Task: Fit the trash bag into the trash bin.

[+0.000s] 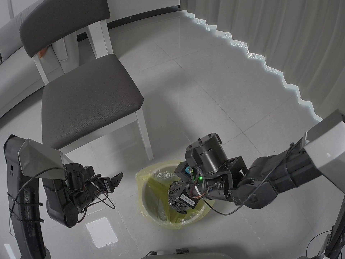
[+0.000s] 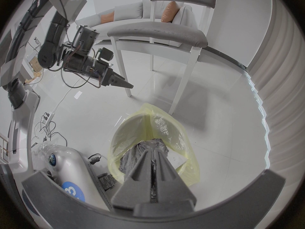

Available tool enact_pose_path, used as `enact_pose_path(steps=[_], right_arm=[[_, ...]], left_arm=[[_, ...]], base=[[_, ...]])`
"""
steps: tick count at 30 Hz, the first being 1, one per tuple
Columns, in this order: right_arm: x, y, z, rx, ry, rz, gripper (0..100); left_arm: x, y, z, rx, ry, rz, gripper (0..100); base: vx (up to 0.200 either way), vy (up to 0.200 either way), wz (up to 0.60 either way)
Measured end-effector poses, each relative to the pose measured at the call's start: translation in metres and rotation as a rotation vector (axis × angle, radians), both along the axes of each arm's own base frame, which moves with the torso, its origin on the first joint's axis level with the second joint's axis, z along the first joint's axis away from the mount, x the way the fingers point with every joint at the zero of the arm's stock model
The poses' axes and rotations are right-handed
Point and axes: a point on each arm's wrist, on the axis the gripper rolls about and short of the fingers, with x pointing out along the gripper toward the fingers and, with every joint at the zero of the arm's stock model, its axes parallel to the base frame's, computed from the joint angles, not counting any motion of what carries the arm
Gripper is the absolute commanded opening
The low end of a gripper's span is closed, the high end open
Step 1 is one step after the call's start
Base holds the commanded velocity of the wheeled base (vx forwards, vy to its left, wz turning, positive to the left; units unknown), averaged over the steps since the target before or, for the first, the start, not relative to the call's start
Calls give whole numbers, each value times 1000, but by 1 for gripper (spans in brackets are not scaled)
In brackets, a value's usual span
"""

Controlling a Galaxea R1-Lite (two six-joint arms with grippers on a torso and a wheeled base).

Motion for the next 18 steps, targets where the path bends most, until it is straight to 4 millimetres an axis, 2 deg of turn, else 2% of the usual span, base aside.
enact_pose_path(steps=[5, 13, 18], right_arm=[[18, 4, -3, -1, -22, -13, 0], [59, 6, 8, 95, -156, -60, 0], [58, 4, -5, 64, -127, -59, 0]], left_arm=[[0, 0, 0, -2, 2, 2, 100], [-2, 0, -1, -12, 11, 6, 100], [-2, -1, -1, -11, 13, 6, 100]], base=[[0, 0, 0], [0, 0, 0], [0, 0, 0]])
